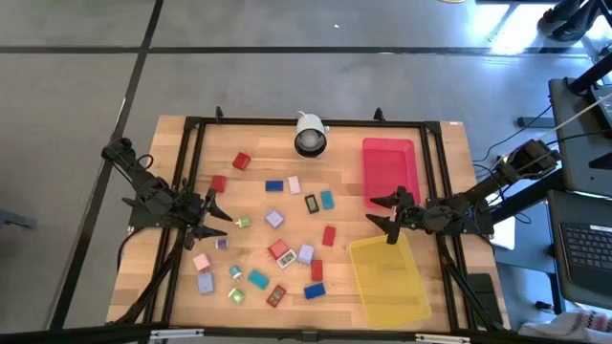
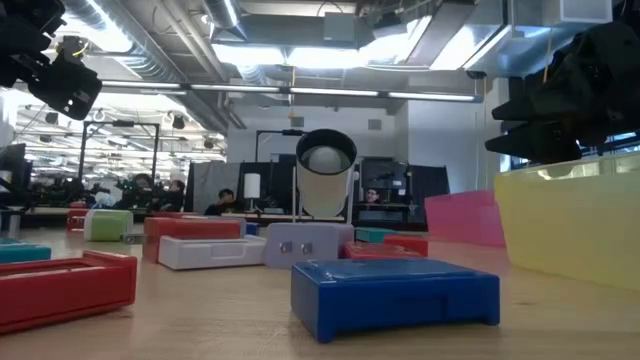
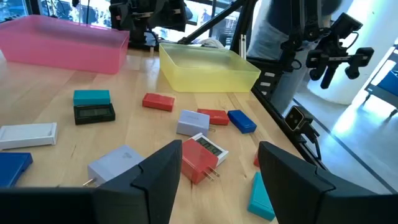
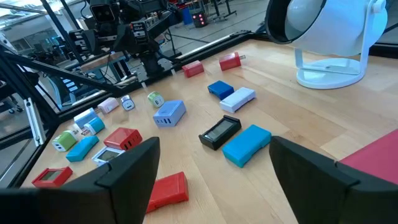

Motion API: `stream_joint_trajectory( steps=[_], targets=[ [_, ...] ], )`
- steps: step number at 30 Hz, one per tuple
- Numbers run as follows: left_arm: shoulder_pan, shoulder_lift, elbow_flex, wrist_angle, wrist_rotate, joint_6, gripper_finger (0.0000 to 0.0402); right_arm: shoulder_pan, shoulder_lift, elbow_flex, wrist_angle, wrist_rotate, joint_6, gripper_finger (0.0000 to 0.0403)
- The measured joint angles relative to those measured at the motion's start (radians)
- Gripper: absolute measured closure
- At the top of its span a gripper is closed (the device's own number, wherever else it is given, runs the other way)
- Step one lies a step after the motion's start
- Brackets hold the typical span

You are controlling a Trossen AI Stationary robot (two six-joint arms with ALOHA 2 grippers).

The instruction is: Pick & Place Office items

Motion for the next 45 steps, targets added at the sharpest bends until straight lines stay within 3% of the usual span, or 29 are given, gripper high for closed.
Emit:
stream_joint_trajectory(
  steps=[39,45],
  targets=[
    [0.000,0.000,0.000,0.000,0.000,0.000,0.0192,-0.002,0.000,0.000,0.002,0.009,0.001,0.0096],
    [0.000,0.000,0.000,0.000,0.000,0.000,0.0192,-0.027,0.000,0.029,0.024,0.051,0.202,0.0096]
  ],
)
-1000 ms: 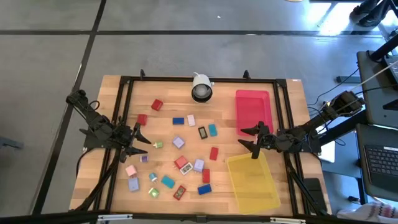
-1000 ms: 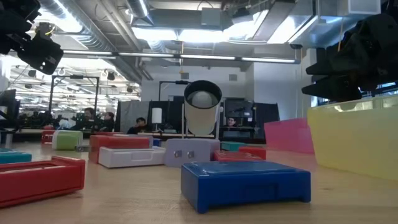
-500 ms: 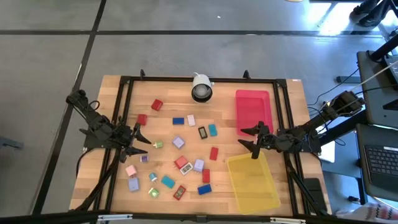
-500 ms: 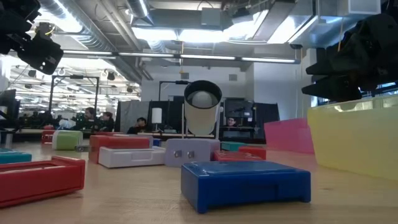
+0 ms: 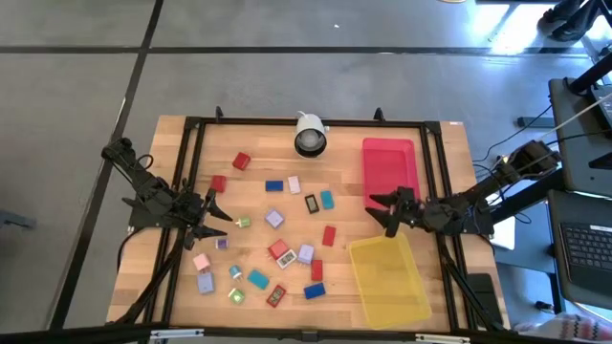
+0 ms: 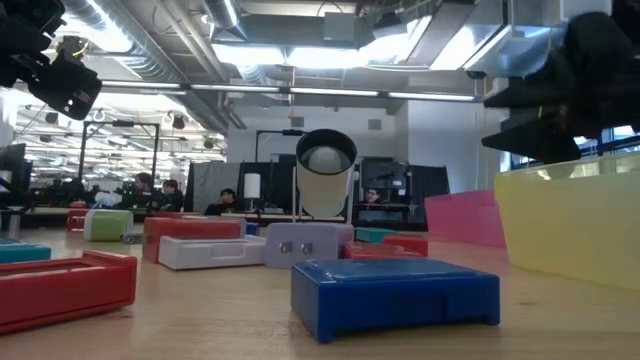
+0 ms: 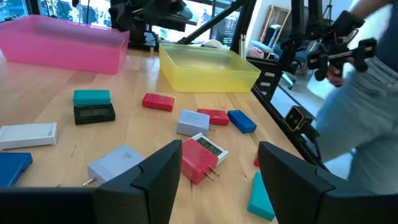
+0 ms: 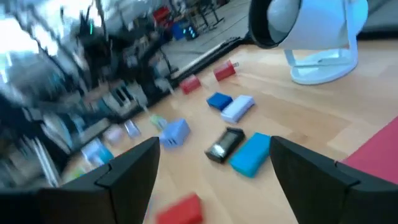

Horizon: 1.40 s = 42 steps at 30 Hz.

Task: Pick & Place Office items
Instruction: Put the top light blue digital timer into the pink bin

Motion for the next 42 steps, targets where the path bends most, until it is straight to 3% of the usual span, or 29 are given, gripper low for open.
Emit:
stream_joint_trajectory(
  steps=[6,9,13,25,31,42],
  targets=[
    [0.000,0.000,0.000,0.000,0.000,0.000,0.0194,-0.037,0.000,0.088,0.000,0.123,0.247,0.0096],
    [0.000,0.000,0.000,0.000,0.000,0.000,0.0192,-0.055,0.000,0.141,-0.001,0.183,0.262,0.0096],
    [0.000,0.000,0.000,0.000,0.000,0.000,0.0193,-0.067,0.000,0.217,-0.028,0.197,0.158,0.0096],
    [0.000,0.000,0.000,0.000,0.000,0.000,0.0193,-0.133,0.000,0.399,-0.083,0.232,-0.402,0.0096],
    [0.000,0.000,0.000,0.000,0.000,0.000,0.0193,-0.173,0.000,0.463,-0.084,0.217,-0.461,0.0096],
    [0.000,0.000,0.000,0.000,0.000,0.000,0.0194,-0.264,0.000,0.481,-0.084,0.031,-0.457,0.0096]
  ],
)
